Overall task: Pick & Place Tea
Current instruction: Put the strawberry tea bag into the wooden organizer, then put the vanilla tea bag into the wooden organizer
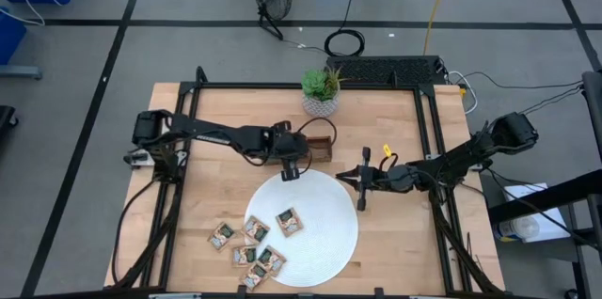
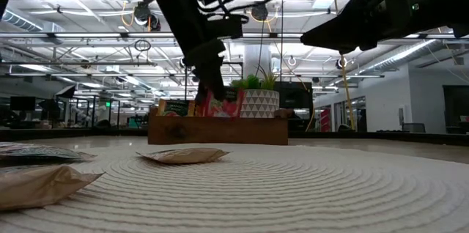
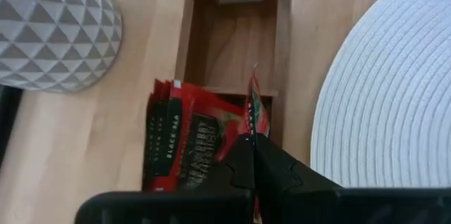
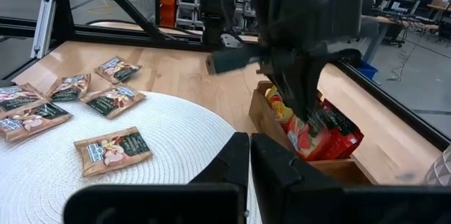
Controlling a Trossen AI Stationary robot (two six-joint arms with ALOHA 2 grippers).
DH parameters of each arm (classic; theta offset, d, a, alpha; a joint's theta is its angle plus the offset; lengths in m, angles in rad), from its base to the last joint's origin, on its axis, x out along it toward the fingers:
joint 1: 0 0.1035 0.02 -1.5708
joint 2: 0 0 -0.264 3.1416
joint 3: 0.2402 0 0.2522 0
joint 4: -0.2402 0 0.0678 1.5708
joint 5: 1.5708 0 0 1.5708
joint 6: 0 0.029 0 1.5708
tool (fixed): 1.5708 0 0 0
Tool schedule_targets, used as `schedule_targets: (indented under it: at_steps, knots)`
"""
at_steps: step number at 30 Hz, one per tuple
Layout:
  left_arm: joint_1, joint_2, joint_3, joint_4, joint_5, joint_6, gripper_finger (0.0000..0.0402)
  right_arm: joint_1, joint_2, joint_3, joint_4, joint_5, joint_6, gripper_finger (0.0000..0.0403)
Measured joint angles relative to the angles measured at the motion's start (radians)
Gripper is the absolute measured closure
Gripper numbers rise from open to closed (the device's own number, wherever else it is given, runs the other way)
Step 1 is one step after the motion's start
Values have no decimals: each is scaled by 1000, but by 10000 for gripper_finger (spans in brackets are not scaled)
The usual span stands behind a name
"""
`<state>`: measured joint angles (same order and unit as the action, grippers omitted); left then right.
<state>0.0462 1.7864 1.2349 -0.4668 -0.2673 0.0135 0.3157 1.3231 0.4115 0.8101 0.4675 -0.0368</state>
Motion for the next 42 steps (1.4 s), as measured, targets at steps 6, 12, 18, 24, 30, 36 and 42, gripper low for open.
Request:
schedule_targets:
  at_steps: [6,12,18,24,30,36,42]
  knots:
    - [7,48,1,-5,0,-10,401,0,0,0,1,0,2,394]
    - [7,54,1,-22,3,-33,400,0,0,0,0,0,2,394]
    - [-1,54,1,-23,4,-50,380,0,0,0,0,0,2,394]
    - [-17,51,1,-24,-4,-53,349,0,0,0,0,-1,1,394]
    - [-32,46,1,-31,-71,-76,286,0,0,0,0,-1,0,394]
    - [-47,19,-1,-39,-71,-75,225,0,0,0,0,-1,-1,394]
    - [-73,-85,-1,-27,-74,-75,192,0,0,0,0,-1,-1,394]
